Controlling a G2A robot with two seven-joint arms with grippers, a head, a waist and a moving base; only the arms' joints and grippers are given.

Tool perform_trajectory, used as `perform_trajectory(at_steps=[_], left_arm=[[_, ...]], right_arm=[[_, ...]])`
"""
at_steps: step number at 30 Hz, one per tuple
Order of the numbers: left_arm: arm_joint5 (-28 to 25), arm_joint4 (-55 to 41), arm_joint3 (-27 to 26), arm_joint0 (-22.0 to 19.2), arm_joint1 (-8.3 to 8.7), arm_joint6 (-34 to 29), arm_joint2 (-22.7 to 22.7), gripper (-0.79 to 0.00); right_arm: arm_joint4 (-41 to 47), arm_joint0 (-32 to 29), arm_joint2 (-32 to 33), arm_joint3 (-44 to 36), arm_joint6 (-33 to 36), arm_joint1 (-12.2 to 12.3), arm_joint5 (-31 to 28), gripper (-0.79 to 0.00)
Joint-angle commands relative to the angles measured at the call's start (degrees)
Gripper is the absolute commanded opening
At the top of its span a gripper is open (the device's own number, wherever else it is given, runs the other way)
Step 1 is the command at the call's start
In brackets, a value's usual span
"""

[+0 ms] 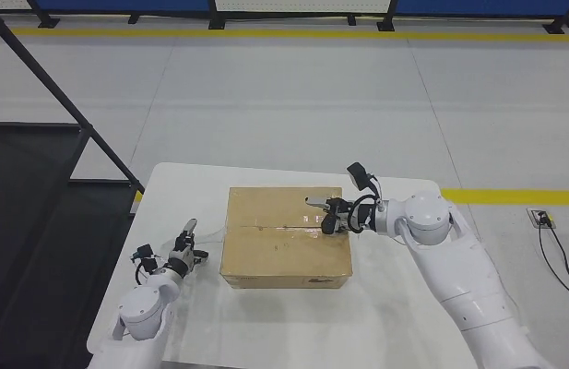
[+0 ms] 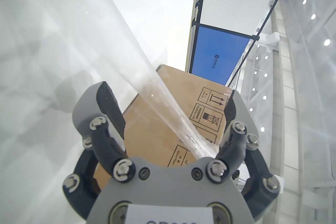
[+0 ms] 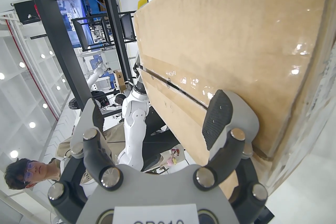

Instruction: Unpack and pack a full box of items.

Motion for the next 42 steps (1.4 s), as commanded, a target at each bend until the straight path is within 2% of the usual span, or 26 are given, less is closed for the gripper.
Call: perform_trajectory(at_steps=[1, 6, 10, 14, 19, 25, 30, 36, 42], left_arm=[[-0.25, 0.1, 1.78, -1.75, -0.22, 0.54, 0.99, 0.0], [-3.78, -1.86, 3.14, -3.69, -0.7, 2.52, 1.27, 0.0], [-7.35, -1.71, 1.49, -3.06, -0.68, 4.26, 0.18, 0.0], [-9.35, -0.18, -2.43, -0.83, -0.58, 6.73, -0.82, 0.0], [-10.7, 3.61, -9.74, 3.08, -0.48, 10.67, -1.55, 0.0], [-10.38, 9.58, -18.77, 6.61, -0.36, 13.58, -1.59, 0.0], [-9.57, 14.52, -24.06, 7.81, -0.44, 15.22, -0.34, 0.0], [-7.98, 20.55, -27.99, 7.68, -0.6, 16.13, 1.91, 0.0], [-5.45, 24.48, -28.9, 6.09, -0.98, 16.71, 4.67, 0.0]], right_arm=[[-0.04, -0.23, 0.01, -0.54, -0.19, 0.09, 0.18, 0.0], [-0.34, -0.98, 0.27, -1.99, -0.64, 0.41, 0.78, 0.0], [-0.44, -1.64, 0.69, -2.84, -0.71, 0.73, 0.92, 0.0], [-0.18, -2.19, 1.16, -3.23, -1.0, 0.99, 1.05, 0.0], [0.55, -2.6, 1.44, -3.06, -1.85, 1.15, 0.8, 0.0], [1.75, -2.43, 1.49, -1.88, -2.5, 1.19, 0.35, 0.0], [2.36, -2.25, 1.44, -0.9, -2.58, 1.27, -0.16, 0.0], [2.91, -2.34, 1.65, -0.29, -2.51, 1.47, -0.79, 0.0], [3.24, -2.74, 1.81, -0.53, -2.51, 1.71, -1.2, 0.0]])
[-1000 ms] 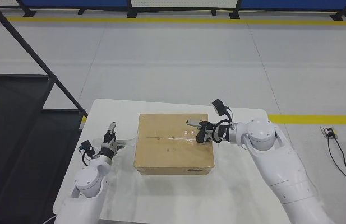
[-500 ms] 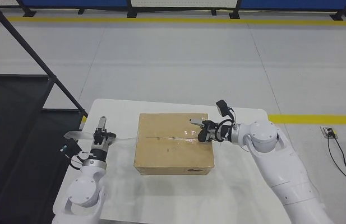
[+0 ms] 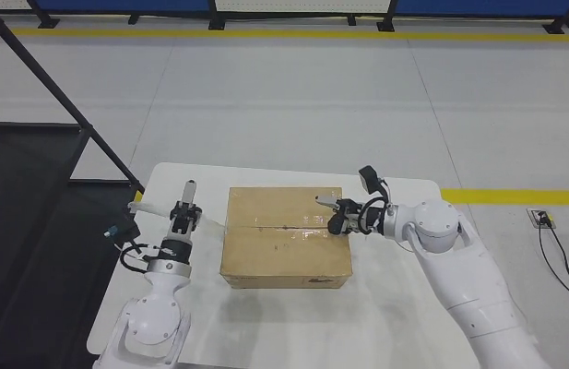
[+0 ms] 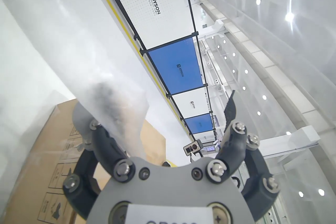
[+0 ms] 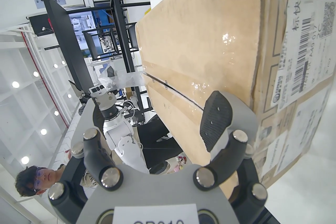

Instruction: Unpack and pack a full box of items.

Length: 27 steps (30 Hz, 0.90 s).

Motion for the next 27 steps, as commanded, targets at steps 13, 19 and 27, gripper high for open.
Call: perform_trajectory(at_steps=[13, 19, 27], left_arm=[[2.92, 9.05, -0.07, -2.97, -0.61, -1.82, 5.05, 0.0], [2.4, 16.31, -0.06, -3.9, -0.75, -3.86, 8.56, 0.0], [2.41, 22.21, 0.91, -5.34, -1.19, -5.74, 12.12, 0.0]], right_arm=[[0.93, -1.29, 0.71, -1.57, 0.66, 0.68, -1.03, 0.0], [1.23, -1.69, 0.88, -2.0, 0.66, 0.93, -1.23, 0.0], [1.67, -2.48, 1.36, -2.59, 0.4, 1.32, -1.46, 0.0]])
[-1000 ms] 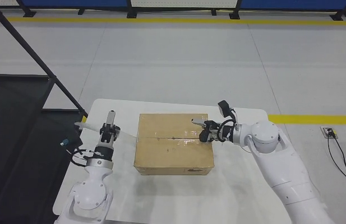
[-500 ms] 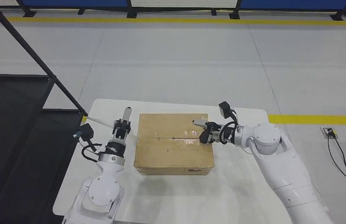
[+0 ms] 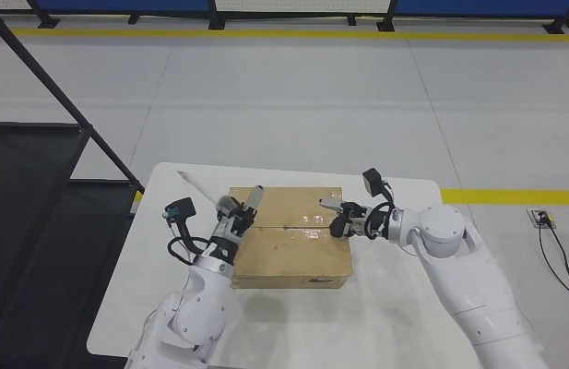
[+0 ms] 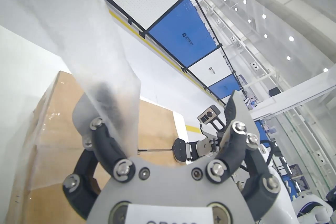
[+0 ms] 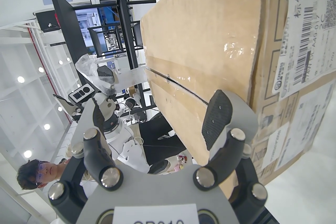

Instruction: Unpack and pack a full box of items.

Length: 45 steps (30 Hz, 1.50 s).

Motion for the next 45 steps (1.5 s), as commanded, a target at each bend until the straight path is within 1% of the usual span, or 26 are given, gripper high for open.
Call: perform_trajectory(at_steps=[1, 11, 17, 24, 32, 37, 39, 41, 43, 45], left_arm=[[0.33, 0.87, 0.45, -0.46, -0.16, -0.6, 0.88, 0.0], [1.56, 3.56, 3.91, -3.21, -1.06, -2.65, 4.2, 0.0], [1.1, 5.83, 5.95, -4.33, -1.53, -3.86, 6.14, 0.0], [-0.69, 10.33, 7.77, -5.13, -1.86, -5.49, 8.33, 0.0], [-0.66, 11.79, 9.93, -6.23, -2.5, -5.89, 9.38, 0.0], [-1.32, 11.65, 9.96, -6.27, -2.87, -5.84, 9.77, 0.0], [-2.14, 10.27, 8.71, -5.59, -2.93, -5.37, 9.16, 0.0], [-2.78, 8.83, 6.56, -4.54, -2.83, -3.95, 7.21, 0.0], [-3.29, 4.17, 3.65, -2.85, -2.61, -3.72, 3.59, 0.0], [-3.72, 0.3, 1.02, -0.98, -2.18, -4.26, -1.13, 0.0]], right_arm=[[0.1, -0.2, 0.11, -0.12, -0.06, 0.09, -0.1, 0.0], [0.49, -1.3, 0.63, -0.91, -0.19, 0.6, -0.32, 0.0], [0.94, -2.48, 1.38, -1.81, -0.53, 0.99, -0.68, 0.0], [1.77, -4.17, 2.46, -3.32, -0.57, 1.5, -1.33, 0.0], [2.6, -5.99, 3.95, -4.59, -0.94, 2.12, -2.39, 0.0], [3.39, -7.07, 5.04, -5.54, -1.46, 2.48, -3.76, 0.0], [3.73, -7.55, 5.57, -6.27, -1.84, 2.62, -5.02, 0.0], [4.08, -8.06, 6.15, -7.24, -2.17, 2.77, -6.42, 0.0], [4.54, -8.38, 6.65, -8.49, -2.42, 2.89, -7.37, 0.0], [4.72, -8.28, 6.68, -9.77, -3.04, 2.92, -7.21, 0.0]])
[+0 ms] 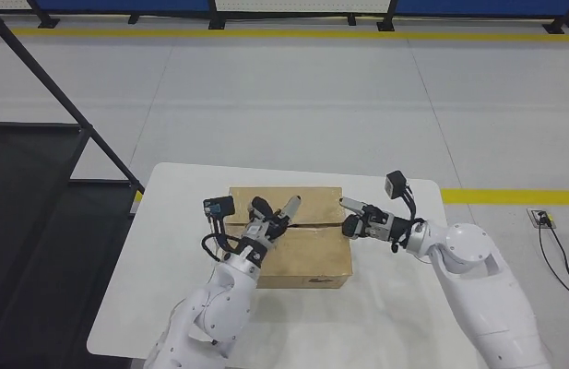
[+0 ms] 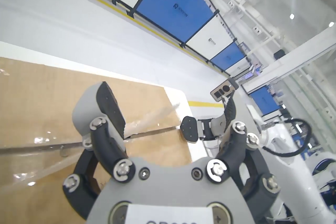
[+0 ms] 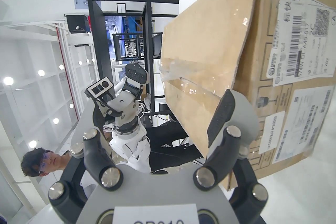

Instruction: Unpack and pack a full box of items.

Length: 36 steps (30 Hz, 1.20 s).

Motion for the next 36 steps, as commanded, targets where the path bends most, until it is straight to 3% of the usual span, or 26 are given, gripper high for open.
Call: perform_trajectory(at_steps=[1, 6, 11, 18, 24, 29, 36], left_arm=[[-0.23, -5.33, -2.78, 2.06, 0.44, -0.92, -5.69, 0.0], [-1.77, -13.12, -6.6, 6.75, 1.6, -4.53, -18.02, 0.0], [-3.3, -15.25, -5.96, 10.35, 2.33, -7.36, -24.41, 0.0], [-5.77, -14.5, -3.89, 12.29, 2.67, -8.77, -25.06, 0.0], [-6.05, -14.89, -2.86, 12.12, 2.67, -8.84, -24.0, 0.0], [-6.17, -14.62, -2.62, 11.85, 2.74, -9.34, -23.4, 0.0], [-6.39, -14.49, -2.3, 12.01, 2.81, -9.14, -22.89, 0.0]], right_arm=[[0.11, 0.44, -0.25, -1.2, -0.79, -0.04, 0.73, 0.0], [-0.62, 3.7, -3.25, -2.83, -2.87, -0.63, 4.1, 0.0], [0.13, 8.56, -6.72, -1.44, -3.76, -1.58, 5.49, 0.0], [2.62, 15.71, -10.52, 3.18, -5.84, -3.15, 7.48, 0.0], [3.8, 18.01, -12.38, 5.04, -7.52, -4.02, 6.54, 0.0], [3.14, 21.91, -15.38, 10.53, -6.86, -4.93, 12.57, 0.0], [2.65, 28.67, -20.75, 20.17, -0.1, -6.7, 18.2, 0.0]])
